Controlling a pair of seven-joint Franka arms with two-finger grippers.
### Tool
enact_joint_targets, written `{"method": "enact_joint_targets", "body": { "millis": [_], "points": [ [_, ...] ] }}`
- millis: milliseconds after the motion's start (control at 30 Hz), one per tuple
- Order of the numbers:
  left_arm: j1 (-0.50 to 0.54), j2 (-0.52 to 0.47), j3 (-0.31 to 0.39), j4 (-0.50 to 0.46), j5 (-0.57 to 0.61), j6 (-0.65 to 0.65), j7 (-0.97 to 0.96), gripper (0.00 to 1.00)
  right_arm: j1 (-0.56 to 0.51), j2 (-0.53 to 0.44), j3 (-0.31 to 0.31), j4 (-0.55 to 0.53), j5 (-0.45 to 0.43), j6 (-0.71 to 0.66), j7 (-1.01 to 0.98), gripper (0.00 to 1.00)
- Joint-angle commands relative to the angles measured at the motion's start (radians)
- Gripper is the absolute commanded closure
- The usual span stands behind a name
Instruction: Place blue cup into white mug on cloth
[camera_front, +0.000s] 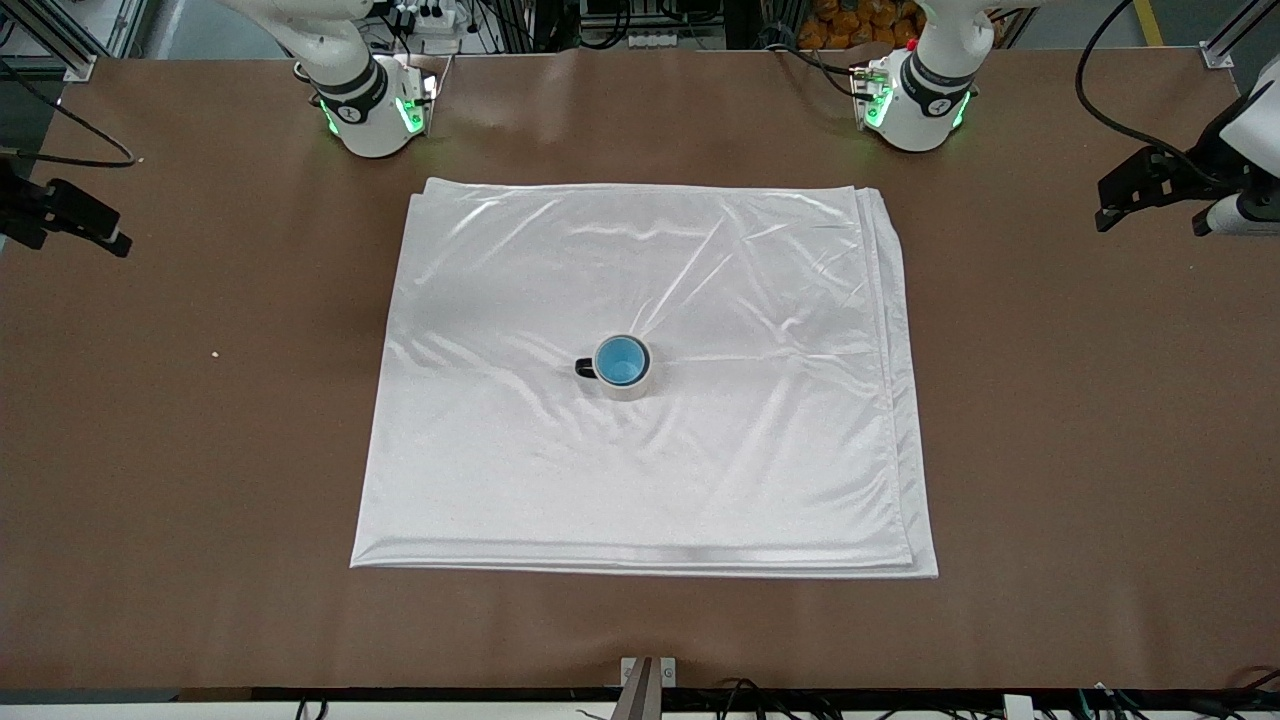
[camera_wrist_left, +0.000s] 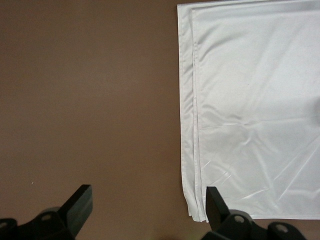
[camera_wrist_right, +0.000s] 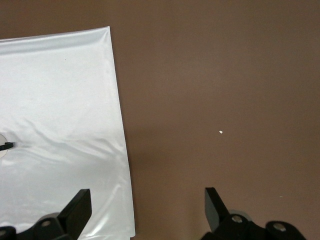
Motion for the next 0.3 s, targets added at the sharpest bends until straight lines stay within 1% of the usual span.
{"method": "enact_joint_targets", "body": {
  "millis": [0, 267],
  "points": [
    [0.002, -0.005, 0.001, -0.003, -0.008, 0.000, 0.001, 0.00, -0.013, -0.012, 0.006, -0.006, 0.018, -0.007, 0.001, 0.00],
    [0.002, -0.004, 0.001, -0.003, -0.008, 0.000, 0.001, 0.00, -0.014, -0.017, 0.005, -0.006, 0.016, -0.010, 0.001, 0.00]
  ]
}}
